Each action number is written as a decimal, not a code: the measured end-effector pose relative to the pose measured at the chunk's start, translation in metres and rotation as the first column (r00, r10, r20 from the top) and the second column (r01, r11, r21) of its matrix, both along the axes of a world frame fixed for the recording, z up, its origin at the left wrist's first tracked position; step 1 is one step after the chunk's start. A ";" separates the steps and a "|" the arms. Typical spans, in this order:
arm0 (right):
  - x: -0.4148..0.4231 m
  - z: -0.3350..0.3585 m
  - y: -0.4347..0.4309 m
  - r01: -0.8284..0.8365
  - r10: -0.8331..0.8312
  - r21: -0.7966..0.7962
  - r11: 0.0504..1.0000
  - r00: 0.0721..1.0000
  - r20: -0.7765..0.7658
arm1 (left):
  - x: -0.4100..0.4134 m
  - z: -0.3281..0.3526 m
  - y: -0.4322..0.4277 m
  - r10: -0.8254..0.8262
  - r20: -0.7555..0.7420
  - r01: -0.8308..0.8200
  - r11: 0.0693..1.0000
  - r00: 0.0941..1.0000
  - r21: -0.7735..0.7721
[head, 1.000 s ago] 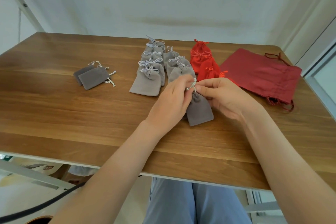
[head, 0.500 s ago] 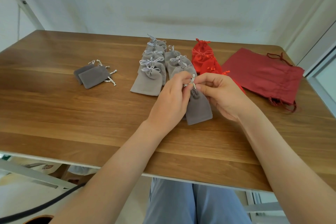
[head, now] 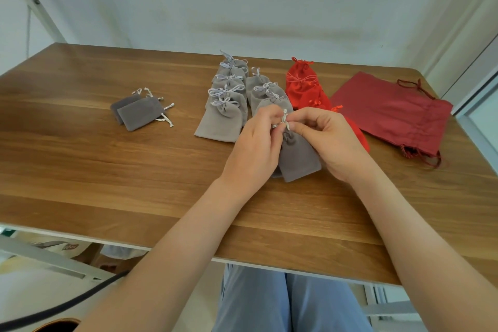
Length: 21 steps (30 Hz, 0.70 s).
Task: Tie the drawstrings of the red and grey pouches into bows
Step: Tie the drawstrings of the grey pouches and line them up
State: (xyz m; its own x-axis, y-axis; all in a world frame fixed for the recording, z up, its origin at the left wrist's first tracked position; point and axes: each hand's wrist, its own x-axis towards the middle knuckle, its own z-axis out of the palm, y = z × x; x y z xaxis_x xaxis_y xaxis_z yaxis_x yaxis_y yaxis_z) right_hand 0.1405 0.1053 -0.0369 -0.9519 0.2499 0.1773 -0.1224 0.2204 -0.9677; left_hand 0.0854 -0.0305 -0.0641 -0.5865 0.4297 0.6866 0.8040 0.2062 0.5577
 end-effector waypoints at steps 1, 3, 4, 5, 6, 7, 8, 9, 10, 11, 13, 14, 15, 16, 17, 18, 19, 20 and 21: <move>0.000 -0.001 0.000 0.006 -0.006 0.017 1.000 1.000 0.000 | 0.000 0.001 0.000 0.001 0.021 -0.001 1.000 1.000 -0.008; 0.000 -0.001 -0.002 0.014 -0.014 0.053 0.999 1.000 -0.006 | 0.001 0.003 0.001 -0.006 0.115 0.007 1.000 0.993 -0.009; 0.000 -0.001 -0.002 0.014 -0.013 0.067 0.998 1.000 -0.017 | 0.001 0.004 0.002 -0.004 0.180 0.003 1.000 0.984 0.005; 0.000 -0.002 -0.003 0.014 -0.012 0.076 0.997 0.999 -0.031 | 0.000 0.005 0.003 0.006 0.244 -0.014 0.999 0.970 0.031; 0.000 -0.002 -0.004 0.013 -0.009 0.078 0.997 0.999 -0.047 | -0.001 0.006 0.003 0.031 0.290 -0.049 0.997 0.956 0.057; -0.001 -0.001 -0.005 0.011 -0.006 0.072 0.997 0.998 -0.062 | -0.003 0.006 0.004 0.074 0.301 -0.101 0.992 0.951 0.075; -0.001 -0.001 -0.006 0.009 -0.005 0.066 0.998 0.997 -0.072 | -0.004 0.004 0.004 0.130 0.273 -0.157 0.984 0.953 0.079; -0.002 -0.002 -0.007 0.009 -0.004 0.065 0.998 0.997 -0.078 | -0.005 0.003 0.004 0.179 0.222 -0.200 0.977 0.959 0.078; -0.003 -0.003 -0.008 0.011 -0.005 0.070 0.997 0.997 -0.081 | -0.005 0.002 0.004 0.212 0.167 -0.228 0.970 0.963 0.079; -0.003 -0.003 -0.009 0.013 -0.007 0.075 0.997 0.997 -0.081 | -0.006 0.000 0.004 0.233 0.124 -0.244 0.966 0.965 0.085; -0.005 -0.004 -0.012 0.018 -0.013 0.071 0.997 0.997 -0.073 | -0.005 -0.001 0.004 0.254 0.056 -0.259 0.961 0.966 0.102; -0.005 -0.005 -0.013 0.019 -0.015 0.062 0.998 0.997 -0.069 | -0.005 -0.001 0.004 0.263 0.011 -0.263 0.960 0.965 0.101; -0.005 -0.005 -0.014 0.021 -0.017 0.054 0.998 0.998 -0.065 | -0.005 -0.002 0.004 0.269 -0.041 -0.265 0.960 0.962 0.094; -0.005 -0.006 -0.014 0.023 -0.020 0.049 0.999 0.998 -0.060 | -0.006 -0.003 0.004 0.271 -0.095 -0.263 0.961 0.958 0.083; -0.005 -0.006 -0.014 0.029 -0.027 0.040 0.999 0.998 -0.055 | -0.006 -0.004 0.005 0.269 -0.142 -0.262 0.963 0.953 0.069; -0.005 -0.007 -0.014 0.036 -0.035 0.029 0.999 0.998 -0.049 | -0.007 -0.005 0.005 0.269 -0.176 -0.264 0.963 0.947 0.049; -0.005 -0.008 -0.014 0.046 -0.045 0.021 0.999 0.998 -0.043 | -0.007 -0.005 0.006 0.274 -0.204 -0.274 0.961 0.940 0.027; -0.005 -0.009 -0.014 0.057 -0.056 0.019 0.998 0.998 -0.037 | -0.008 -0.006 0.006 0.287 -0.238 -0.295 0.956 0.928 0.001; -0.005 -0.010 -0.014 0.068 -0.067 0.020 0.998 0.997 -0.029 | -0.009 -0.006 0.007 0.306 -0.284 -0.327 0.945 0.909 -0.028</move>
State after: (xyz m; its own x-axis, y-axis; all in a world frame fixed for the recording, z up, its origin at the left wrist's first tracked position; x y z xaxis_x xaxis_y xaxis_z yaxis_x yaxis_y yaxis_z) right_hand 0.1351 0.0915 -0.0467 -0.9275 0.3094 0.2099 -0.1339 0.2493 -0.9591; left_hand 0.0766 -0.0238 -0.0700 -0.4949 0.3074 0.8128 0.8082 0.5065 0.3005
